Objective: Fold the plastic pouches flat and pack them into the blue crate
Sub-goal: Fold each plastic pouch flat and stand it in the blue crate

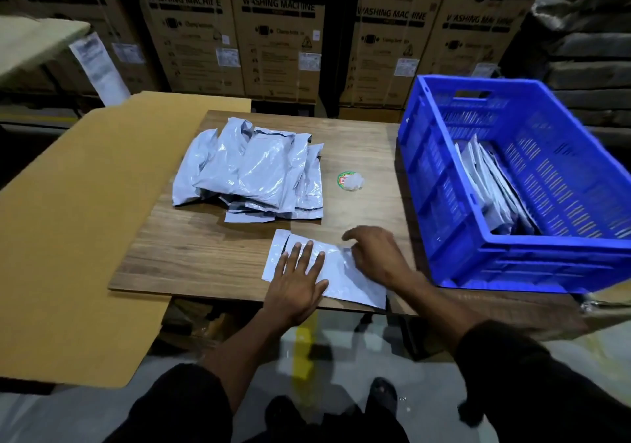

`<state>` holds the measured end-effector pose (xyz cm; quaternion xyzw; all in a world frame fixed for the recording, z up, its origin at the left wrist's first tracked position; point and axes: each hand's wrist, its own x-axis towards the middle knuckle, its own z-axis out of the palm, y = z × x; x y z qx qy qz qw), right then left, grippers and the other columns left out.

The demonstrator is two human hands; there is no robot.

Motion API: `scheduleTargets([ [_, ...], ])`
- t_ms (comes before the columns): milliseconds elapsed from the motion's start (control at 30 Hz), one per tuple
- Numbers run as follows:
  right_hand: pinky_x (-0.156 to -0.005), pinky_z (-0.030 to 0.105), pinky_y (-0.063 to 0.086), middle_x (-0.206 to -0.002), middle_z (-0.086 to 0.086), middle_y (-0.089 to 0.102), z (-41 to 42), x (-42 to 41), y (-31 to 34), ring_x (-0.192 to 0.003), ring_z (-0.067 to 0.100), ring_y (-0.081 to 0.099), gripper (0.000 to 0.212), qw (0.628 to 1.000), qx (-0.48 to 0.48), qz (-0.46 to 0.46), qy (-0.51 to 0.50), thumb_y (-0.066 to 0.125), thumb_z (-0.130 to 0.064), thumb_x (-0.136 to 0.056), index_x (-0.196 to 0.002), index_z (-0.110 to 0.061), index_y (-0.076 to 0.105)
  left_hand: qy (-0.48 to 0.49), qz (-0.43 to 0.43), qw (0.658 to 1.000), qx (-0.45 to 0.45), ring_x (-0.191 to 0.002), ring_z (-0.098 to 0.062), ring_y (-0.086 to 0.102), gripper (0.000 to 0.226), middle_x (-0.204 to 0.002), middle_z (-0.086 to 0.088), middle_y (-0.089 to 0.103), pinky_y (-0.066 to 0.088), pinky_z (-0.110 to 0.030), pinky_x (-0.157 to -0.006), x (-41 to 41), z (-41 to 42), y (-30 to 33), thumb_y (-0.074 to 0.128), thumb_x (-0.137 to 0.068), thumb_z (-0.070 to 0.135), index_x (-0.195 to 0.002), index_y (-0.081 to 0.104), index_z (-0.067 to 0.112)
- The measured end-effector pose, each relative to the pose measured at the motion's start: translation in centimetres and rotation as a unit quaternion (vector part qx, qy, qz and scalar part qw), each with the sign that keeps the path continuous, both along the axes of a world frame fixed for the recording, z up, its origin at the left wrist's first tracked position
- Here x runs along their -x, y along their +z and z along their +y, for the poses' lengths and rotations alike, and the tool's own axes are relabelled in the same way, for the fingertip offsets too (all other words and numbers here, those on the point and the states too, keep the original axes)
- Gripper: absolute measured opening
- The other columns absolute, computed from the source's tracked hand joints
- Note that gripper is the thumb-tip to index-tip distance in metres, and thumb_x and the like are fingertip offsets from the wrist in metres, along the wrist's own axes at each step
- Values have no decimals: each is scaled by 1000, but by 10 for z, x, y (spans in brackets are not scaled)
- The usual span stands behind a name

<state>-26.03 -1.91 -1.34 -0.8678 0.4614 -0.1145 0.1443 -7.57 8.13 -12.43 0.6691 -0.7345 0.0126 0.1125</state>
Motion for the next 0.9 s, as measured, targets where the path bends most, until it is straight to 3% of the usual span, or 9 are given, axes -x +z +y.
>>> scheduleTargets([
  [100,-99,45,50,-118,15,69,46,-12,-38,-110,35,64,45,996,14,-93,7,47,-15,-82,-122,-3,66,36,39,997,59,-141,-41,45,61,-151,-22,49,36,-61,-112,11,2,3,20,-111,43,-140,59,6],
  [167,-108,49,43,-127,18,65,64,-13,-65,-120,37,60,48,997,26,-76,21,49,-8,-82,-128,1,61,22,61,988,140,-135,-41,52,49,-141,-25,57,42,-62,-108,14,1,0,31,-112,27,-130,63,-5],
  [233,-117,45,29,-137,18,59,64,-9,-79,-130,35,53,53,998,22,-44,33,43,-9,-84,-135,1,55,-29,74,979,185,-134,-39,54,42,-140,-25,59,43,-56,-109,15,-4,-6,35,-110,16,-130,62,-10],
  [367,-115,41,22,-140,17,57,52,4,-78,-133,34,51,61,998,17,-33,44,35,-17,-82,-138,3,52,-54,97,984,137,-131,-34,57,51,-141,-20,59,30,-43,-118,16,-13,-11,24,-112,20,-132,62,-7],
  [533,-117,44,17,-146,8,53,55,-1,-72,-141,29,43,64,998,16,-26,47,31,-26,-87,-145,-5,45,-26,76,987,142,-127,-34,61,50,-133,-20,65,32,-43,-113,28,-15,-8,28,-108,21,-127,65,-6],
  [633,-122,45,13,-152,1,46,56,-8,-67,-147,23,32,69,999,-6,13,32,20,-35,-89,-152,-11,37,3,89,986,142,-126,-34,61,60,-132,-20,65,33,-42,-111,30,-17,-5,18,-112,27,-127,65,-6],
  [800,-119,43,17,-156,0,42,55,-7,-70,-147,25,33,62,997,23,71,33,27,-34,-95,-151,-12,39,2,43,991,126,-144,-25,45,53,-153,-7,51,35,-46,-114,21,-10,-9,33,-107,36,-144,56,6],
  [900,-115,48,31,-155,2,43,55,-7,-68,-143,31,39,59,993,34,110,31,32,-35,-97,-150,-11,42,9,35,992,119,-147,-30,40,54,-156,-3,47,40,-50,-113,18,-7,-5,35,-105,39,-147,53,11],
])
